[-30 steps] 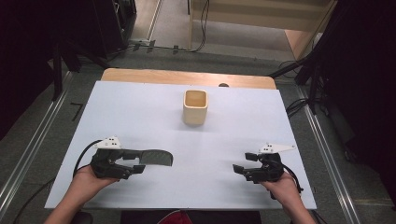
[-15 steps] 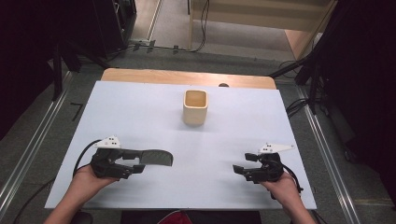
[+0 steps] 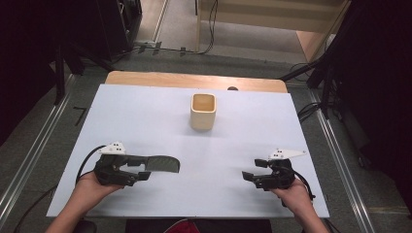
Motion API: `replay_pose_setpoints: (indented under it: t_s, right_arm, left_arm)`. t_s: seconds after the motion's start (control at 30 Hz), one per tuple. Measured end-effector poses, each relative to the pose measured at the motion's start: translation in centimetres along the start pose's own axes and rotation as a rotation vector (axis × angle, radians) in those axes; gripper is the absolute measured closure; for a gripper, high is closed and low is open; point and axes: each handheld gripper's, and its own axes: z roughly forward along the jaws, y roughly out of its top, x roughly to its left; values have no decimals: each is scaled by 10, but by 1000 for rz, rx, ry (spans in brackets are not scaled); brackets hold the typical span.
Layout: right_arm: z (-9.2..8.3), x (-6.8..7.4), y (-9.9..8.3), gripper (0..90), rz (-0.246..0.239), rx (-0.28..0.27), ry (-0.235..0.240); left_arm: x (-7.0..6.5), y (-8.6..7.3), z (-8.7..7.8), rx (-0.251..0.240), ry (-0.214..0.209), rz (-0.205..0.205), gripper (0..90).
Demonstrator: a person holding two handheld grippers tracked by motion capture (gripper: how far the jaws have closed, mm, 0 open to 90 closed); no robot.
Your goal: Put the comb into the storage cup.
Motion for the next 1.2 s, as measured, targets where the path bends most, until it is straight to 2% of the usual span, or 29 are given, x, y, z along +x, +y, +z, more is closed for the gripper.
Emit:
replay_pose_setpoints:
  t_s: [0.6, 0.83, 0.9, 1.0, 1.17, 1.2]
  right_arm:
    - [-1, 0, 0, 199, 1, 1, 0]
    - [-1, 0, 0, 199, 0, 2, -3]
    - [0, 0, 0, 200, 0, 3, -3]
    - [0, 0, 0, 199, 1, 5, -5]
    - [-1, -1, 0, 199, -2, 2, -8]
    - [-1, -1, 0, 199, -1, 3, -8]
  left_arm:
    - [0, 2, -1, 7, 9, -13, 334]
    - [9, 17, -8, -1, 56, -39, 332]
    - [11, 21, -8, 14, 59, -31, 333]
    - [13, 24, -8, 17, 53, -41, 337]
    - [9, 26, -5, 26, 28, -35, 411]
    - [8, 27, -4, 24, 23, -34, 491]
